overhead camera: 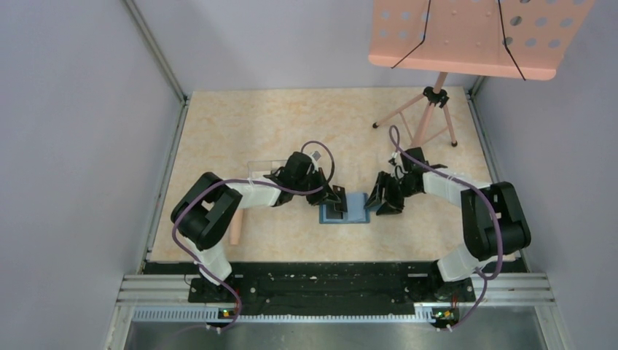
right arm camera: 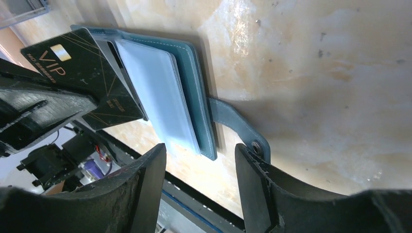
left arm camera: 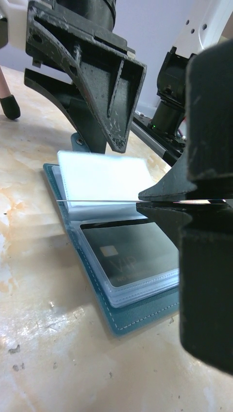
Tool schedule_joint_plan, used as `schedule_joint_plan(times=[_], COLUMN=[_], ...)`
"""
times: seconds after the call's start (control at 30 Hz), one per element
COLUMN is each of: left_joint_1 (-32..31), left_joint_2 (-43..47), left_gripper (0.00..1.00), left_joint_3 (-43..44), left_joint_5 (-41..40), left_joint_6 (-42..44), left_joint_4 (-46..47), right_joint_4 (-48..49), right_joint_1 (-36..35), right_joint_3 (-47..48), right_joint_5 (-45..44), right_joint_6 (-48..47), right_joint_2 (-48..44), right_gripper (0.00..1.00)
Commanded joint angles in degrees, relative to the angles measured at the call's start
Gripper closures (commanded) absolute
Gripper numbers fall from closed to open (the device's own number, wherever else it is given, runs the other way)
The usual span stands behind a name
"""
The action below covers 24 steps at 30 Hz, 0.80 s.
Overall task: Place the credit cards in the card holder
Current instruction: Insert the credit card into the card slot.
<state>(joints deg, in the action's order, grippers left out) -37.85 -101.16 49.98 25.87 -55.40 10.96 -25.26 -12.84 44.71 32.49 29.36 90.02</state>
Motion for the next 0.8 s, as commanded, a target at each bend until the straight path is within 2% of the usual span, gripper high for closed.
schedule_joint_plan(times=[0.0,0.23,0.4,0.63,0.77], left_joint_1=[-0.39,-0.39,-0.48,-0.56,-0.77], left_joint_2=[-0.35,-0.99,-1.17,-2.76,-2.79], left_gripper=[1.0,1.0,1.0,1.0,1.0], left_joint_3=[-0.03,0.48,1.07,1.59,1.97], left_joint_5=[-0.66,-0.65,-1.33,0.79,0.86], left_joint_6=[0.21,0.2,1.15,0.64,0.75], left_joint_4=[0.61,0.0,-2.19,-0.15,-0.21], right_joint_4=[0.4,0.69,2.95,5.66,7.3], right_joint_1=[1.18,2.07,2.09,2.04,2.11], right_joint_3=[-0.23,-0.08,-1.15,-2.81,-3.83], right_joint_5=[-1.98,-4.25,-0.43,3.03,4.5], right_joint_6=[0.89,1.36,1.24,1.51,2.12], right_joint_2=[-3.83,-7.13,-4.86,-2.14,-0.87], right_gripper=[0.45,0.42,0.41,0.42,0.5])
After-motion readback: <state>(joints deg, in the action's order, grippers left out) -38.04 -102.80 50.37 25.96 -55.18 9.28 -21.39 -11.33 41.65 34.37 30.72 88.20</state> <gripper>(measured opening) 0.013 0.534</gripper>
